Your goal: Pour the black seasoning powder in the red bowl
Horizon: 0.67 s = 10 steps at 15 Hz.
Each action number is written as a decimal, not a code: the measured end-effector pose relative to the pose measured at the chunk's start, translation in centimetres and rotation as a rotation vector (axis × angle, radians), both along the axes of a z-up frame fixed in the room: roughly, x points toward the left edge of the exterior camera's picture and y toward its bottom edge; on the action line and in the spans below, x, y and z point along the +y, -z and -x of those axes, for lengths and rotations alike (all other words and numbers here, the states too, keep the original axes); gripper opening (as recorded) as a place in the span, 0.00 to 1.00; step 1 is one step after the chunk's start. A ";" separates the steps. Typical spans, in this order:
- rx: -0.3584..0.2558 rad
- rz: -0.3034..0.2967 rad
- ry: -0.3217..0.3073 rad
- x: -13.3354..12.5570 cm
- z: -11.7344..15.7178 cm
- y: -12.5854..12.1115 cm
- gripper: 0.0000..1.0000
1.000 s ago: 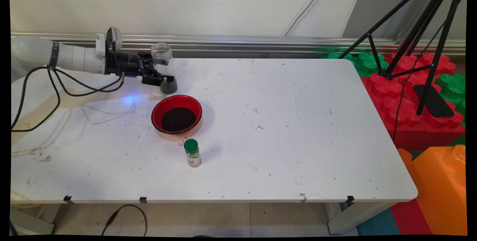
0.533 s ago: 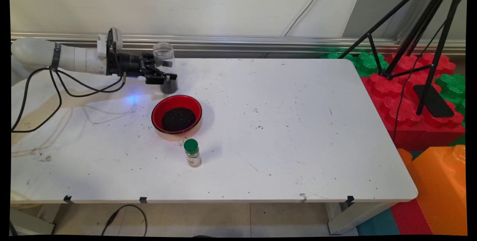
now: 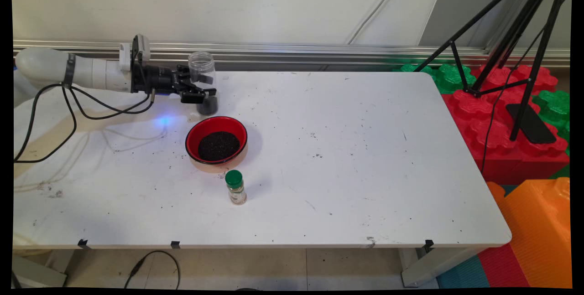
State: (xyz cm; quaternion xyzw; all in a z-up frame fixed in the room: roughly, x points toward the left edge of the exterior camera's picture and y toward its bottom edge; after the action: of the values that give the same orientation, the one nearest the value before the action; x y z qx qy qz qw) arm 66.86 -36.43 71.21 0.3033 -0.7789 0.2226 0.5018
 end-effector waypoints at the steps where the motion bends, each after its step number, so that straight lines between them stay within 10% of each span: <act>1: 0.000 0.002 0.002 0.0 0.0 0.0 0.00; 10: -0.025 0.062 0.060 0.2 0.7 -1.2 0.00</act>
State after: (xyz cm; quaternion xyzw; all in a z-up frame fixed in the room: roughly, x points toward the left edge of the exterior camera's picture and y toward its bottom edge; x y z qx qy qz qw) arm 66.17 -36.23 72.41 0.2611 -0.7866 0.2352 0.5078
